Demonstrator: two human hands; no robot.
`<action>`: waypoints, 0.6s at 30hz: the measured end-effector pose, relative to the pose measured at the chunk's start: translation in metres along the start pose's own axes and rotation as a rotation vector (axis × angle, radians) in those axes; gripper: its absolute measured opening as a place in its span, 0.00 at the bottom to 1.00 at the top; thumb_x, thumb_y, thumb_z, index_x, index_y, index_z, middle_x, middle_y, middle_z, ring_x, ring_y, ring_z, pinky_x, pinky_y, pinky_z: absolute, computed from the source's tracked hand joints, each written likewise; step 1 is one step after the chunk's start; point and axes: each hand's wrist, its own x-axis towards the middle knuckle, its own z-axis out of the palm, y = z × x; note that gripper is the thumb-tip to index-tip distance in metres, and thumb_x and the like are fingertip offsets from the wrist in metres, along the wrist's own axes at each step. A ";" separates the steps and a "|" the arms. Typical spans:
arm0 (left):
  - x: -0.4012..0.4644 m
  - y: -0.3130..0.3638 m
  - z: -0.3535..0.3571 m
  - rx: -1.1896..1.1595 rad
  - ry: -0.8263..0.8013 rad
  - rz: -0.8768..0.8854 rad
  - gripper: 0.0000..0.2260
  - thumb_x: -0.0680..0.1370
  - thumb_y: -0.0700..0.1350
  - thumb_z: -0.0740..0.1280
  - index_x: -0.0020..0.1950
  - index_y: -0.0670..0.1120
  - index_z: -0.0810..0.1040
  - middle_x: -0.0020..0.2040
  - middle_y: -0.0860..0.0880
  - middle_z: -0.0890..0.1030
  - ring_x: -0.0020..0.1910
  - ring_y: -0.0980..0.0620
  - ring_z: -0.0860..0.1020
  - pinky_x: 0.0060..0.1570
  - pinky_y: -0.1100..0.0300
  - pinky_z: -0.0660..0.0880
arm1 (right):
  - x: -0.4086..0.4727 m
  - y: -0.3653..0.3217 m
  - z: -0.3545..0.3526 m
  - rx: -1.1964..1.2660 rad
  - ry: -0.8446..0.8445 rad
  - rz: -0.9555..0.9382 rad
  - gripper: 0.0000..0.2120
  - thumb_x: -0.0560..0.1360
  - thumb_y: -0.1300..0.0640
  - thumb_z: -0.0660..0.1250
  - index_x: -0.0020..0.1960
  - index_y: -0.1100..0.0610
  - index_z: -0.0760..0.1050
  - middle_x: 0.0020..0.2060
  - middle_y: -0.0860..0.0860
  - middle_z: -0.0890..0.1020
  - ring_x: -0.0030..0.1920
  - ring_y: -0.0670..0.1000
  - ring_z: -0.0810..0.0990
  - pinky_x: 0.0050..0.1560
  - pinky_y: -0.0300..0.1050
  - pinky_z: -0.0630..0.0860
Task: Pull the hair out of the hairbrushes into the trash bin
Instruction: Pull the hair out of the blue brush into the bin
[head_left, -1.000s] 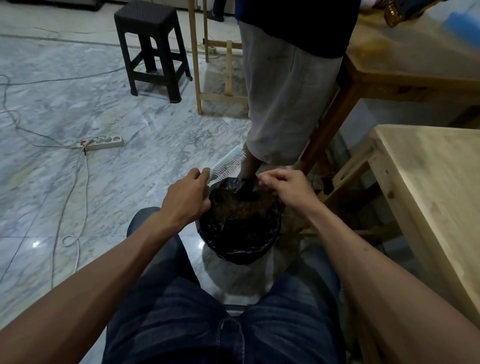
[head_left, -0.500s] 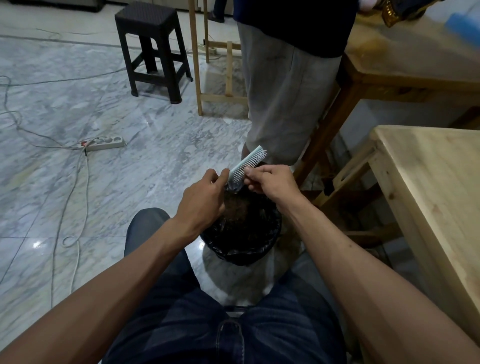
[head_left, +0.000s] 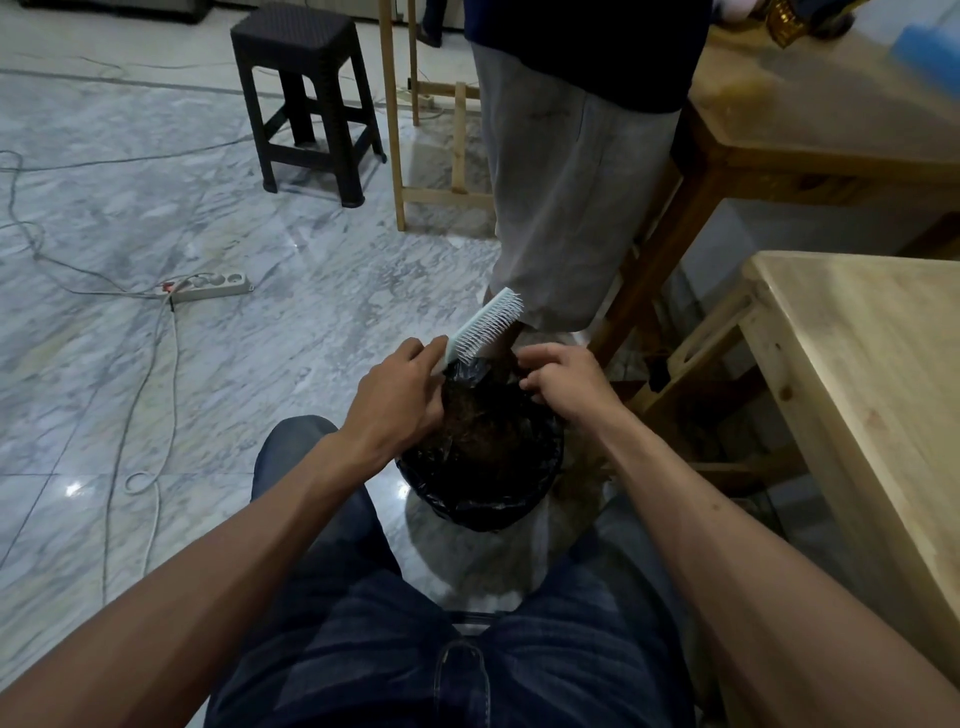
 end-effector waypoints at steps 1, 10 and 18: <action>0.000 0.002 0.000 -0.016 -0.003 0.011 0.20 0.78 0.42 0.65 0.70 0.43 0.73 0.50 0.42 0.78 0.39 0.38 0.77 0.34 0.49 0.74 | -0.001 -0.001 0.003 -0.006 -0.055 -0.004 0.27 0.75 0.69 0.68 0.73 0.56 0.74 0.69 0.51 0.78 0.62 0.52 0.80 0.55 0.47 0.81; 0.008 0.004 -0.012 -0.051 0.022 0.058 0.16 0.75 0.46 0.63 0.61 0.42 0.77 0.49 0.44 0.80 0.43 0.43 0.78 0.39 0.47 0.76 | 0.005 -0.003 0.012 0.285 -0.064 -0.154 0.06 0.78 0.61 0.73 0.53 0.62 0.82 0.39 0.53 0.86 0.34 0.45 0.82 0.36 0.36 0.78; 0.007 -0.015 -0.017 0.147 -0.006 -0.084 0.12 0.78 0.44 0.64 0.60 0.44 0.76 0.52 0.45 0.81 0.42 0.40 0.79 0.36 0.51 0.74 | 0.012 0.005 -0.008 0.292 0.259 -0.072 0.06 0.80 0.59 0.71 0.45 0.54 0.85 0.35 0.51 0.85 0.33 0.45 0.80 0.35 0.35 0.78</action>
